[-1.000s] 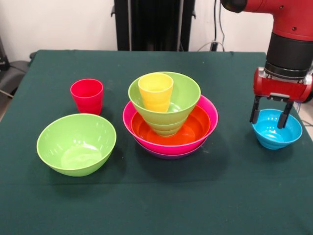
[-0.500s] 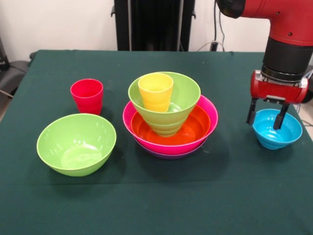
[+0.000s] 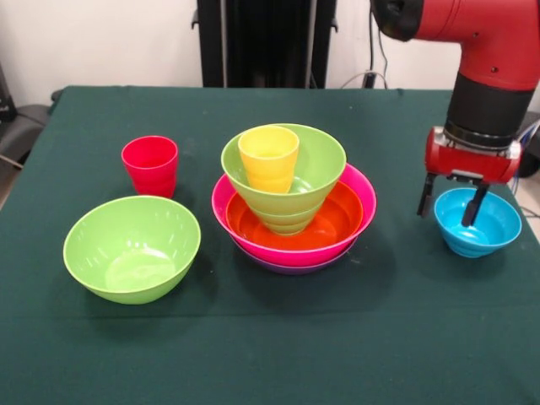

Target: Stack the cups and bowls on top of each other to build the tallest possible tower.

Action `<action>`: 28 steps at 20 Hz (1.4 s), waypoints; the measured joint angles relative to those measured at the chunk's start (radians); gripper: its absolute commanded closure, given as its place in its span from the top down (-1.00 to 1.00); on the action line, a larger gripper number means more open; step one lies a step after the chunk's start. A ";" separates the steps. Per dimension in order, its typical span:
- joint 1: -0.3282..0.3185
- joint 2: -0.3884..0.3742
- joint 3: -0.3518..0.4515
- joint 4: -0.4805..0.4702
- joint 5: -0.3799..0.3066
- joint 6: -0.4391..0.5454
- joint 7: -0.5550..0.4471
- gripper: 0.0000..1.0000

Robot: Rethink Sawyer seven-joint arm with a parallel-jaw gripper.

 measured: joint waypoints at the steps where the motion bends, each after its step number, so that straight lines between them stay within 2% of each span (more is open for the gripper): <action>1: 0.004 0.015 -0.002 -0.003 0.000 -0.002 0.000 1.00; 7: 0.013 0.080 -0.006 -0.016 0.002 -0.014 0.000 1.00; 28: 0.046 0.111 -0.045 -0.084 0.006 -0.024 0.000 1.00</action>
